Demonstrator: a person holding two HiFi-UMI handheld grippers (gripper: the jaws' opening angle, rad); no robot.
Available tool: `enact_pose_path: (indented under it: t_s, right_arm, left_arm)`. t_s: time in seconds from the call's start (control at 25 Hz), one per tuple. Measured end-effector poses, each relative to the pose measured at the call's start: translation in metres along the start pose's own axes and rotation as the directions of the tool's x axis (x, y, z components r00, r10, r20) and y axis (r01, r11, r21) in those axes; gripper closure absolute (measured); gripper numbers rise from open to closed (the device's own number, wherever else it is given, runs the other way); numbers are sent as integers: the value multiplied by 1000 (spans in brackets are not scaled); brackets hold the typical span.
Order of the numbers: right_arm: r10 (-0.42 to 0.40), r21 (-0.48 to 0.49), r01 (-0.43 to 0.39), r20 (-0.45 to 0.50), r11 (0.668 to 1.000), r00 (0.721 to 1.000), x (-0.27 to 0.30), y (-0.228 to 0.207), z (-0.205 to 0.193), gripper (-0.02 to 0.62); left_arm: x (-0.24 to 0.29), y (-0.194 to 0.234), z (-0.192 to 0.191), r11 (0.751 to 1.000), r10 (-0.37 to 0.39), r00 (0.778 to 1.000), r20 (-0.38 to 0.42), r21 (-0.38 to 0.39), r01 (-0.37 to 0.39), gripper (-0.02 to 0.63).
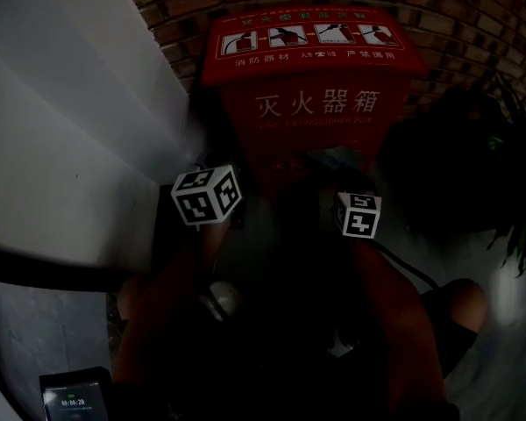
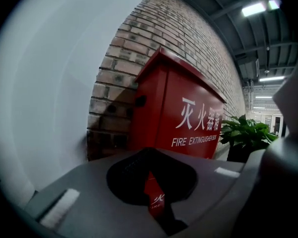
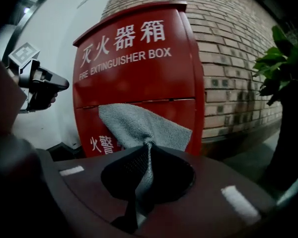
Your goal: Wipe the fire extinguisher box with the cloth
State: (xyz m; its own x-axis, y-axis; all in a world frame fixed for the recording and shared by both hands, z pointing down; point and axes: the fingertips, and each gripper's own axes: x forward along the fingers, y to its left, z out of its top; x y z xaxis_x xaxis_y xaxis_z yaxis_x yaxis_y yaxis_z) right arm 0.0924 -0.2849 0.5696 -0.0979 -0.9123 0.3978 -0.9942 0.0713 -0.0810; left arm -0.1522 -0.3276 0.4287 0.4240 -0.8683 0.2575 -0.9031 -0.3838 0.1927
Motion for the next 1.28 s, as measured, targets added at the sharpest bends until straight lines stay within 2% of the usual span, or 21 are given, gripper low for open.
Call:
enact_pose_path:
  t_s: [0.2,0.36,0.48,0.76,0.92,1.12,1.28]
  right_arm:
    - [-67,52,67,-9,996,998,-9,-42,-6,563]
    - [-91,22,91,-27,996,996,-12,-57,-12,563]
    - [-91,5,92,-41,996,995,-14,-55,-20,563]
    - [-1,-63,-3,-66,998,998,0,-4,-32,563]
    - [66,-58,-71,-88,996,994,12,38,-45,563]
    - [157,-44,-162,-105,986,982,31,95,-44,563]
    - [179,-3,-181,-131,983,975,45,129,-62,563]
  left_arm:
    - [8,-18,-7,999,-25,1000,-13,19,25,607]
    - [5,-20,3,998,-24,1000,13,64,23,607]
    - [1,-14,4,998,-15,1000,20,63,14,607]
    - [-16,1,0,996,-20,999,25,86,18,607]
    - [-29,25,0,994,10,999,34,108,-14,607]
    - [-51,60,7,995,37,998,60,89,-42,607]
    - [-66,84,3,994,70,995,65,78,-75,607]
